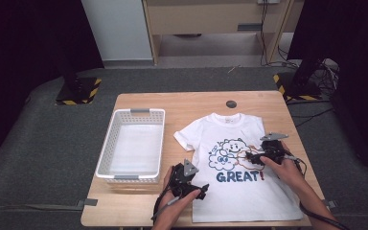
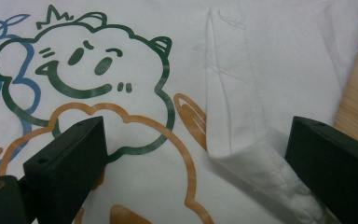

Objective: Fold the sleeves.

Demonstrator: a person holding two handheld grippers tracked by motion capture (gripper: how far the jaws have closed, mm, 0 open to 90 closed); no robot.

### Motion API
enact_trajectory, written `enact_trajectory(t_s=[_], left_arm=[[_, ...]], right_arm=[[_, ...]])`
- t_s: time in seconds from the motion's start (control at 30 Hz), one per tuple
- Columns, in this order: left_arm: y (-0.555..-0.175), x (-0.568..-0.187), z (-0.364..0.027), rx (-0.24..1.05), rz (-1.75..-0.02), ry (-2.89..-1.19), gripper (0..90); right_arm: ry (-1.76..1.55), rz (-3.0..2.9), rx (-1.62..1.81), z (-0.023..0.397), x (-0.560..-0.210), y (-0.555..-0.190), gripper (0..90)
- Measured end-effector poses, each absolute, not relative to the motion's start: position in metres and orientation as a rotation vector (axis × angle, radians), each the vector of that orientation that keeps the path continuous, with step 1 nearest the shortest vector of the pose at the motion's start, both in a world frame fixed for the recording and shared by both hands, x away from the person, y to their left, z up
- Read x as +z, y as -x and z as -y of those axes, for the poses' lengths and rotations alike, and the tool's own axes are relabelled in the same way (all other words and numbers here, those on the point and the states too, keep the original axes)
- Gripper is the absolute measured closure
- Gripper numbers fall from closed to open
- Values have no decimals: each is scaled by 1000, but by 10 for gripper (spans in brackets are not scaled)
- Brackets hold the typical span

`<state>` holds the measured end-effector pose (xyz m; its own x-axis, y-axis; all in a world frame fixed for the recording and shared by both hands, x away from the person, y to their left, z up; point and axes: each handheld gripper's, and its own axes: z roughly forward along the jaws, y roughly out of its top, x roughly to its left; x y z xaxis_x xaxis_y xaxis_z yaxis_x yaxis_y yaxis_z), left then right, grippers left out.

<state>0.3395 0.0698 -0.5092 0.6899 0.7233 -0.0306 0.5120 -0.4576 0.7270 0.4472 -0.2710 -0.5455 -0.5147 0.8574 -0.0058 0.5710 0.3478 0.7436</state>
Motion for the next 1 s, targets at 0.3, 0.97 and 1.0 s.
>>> enact_trajectory(t_s=[0.3,0.97,1.0], left_arm=[[-383,-493,-62,396,-1022,-2105,40],[-449,-477,-73,489,-1197,-2108,51],[-453,-477,-72,496,-1196,-2123,51]], right_arm=[[-1263,-2210,979,280,-546,-441,56],[-1276,-2198,975,282,-546,-433,57],[-1275,-2200,974,283,-546,-433,56]])
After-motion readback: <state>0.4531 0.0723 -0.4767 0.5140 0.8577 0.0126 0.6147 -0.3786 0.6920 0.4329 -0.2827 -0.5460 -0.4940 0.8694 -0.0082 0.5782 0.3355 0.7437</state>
